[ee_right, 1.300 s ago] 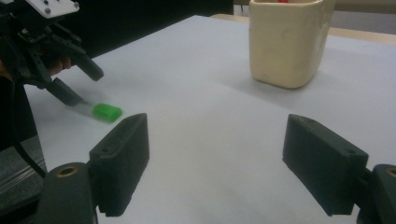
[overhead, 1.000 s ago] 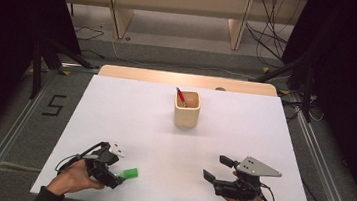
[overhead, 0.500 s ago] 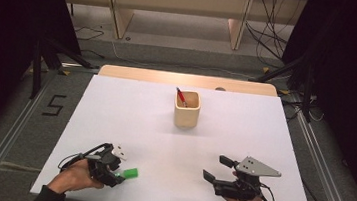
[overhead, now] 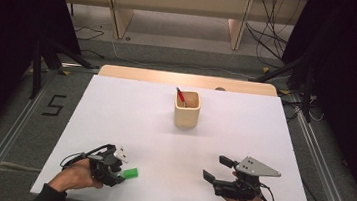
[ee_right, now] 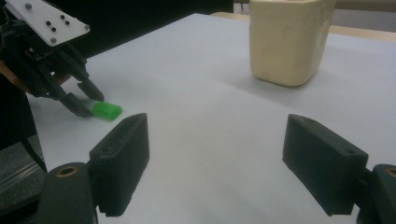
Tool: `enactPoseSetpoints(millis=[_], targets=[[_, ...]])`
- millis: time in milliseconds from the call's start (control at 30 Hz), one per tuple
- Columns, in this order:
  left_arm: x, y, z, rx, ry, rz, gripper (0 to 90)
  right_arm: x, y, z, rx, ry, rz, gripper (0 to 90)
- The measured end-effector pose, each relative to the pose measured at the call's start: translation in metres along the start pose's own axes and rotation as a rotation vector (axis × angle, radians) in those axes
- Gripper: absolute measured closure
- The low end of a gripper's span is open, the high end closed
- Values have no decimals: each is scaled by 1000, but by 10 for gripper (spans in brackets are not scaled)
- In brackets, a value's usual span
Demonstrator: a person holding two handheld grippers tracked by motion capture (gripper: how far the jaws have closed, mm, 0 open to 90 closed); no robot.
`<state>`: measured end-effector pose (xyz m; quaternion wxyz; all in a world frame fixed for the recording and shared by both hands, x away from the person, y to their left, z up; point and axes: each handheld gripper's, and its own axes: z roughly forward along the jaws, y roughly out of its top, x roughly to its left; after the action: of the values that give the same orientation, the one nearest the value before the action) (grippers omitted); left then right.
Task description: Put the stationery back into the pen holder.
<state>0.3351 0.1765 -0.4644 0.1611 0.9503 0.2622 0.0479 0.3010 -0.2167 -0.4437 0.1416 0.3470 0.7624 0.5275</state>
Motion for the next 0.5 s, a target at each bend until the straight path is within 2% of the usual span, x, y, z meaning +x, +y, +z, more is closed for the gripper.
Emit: enactPoseSetpoints(millis=[333, 500], targets=[[0, 1, 0, 4, -13, 35, 657, 0, 0, 0, 3, 1, -1, 234], [1, 1, -1, -9, -14, 28, 661, 0, 0, 0, 2, 0, 0, 234]])
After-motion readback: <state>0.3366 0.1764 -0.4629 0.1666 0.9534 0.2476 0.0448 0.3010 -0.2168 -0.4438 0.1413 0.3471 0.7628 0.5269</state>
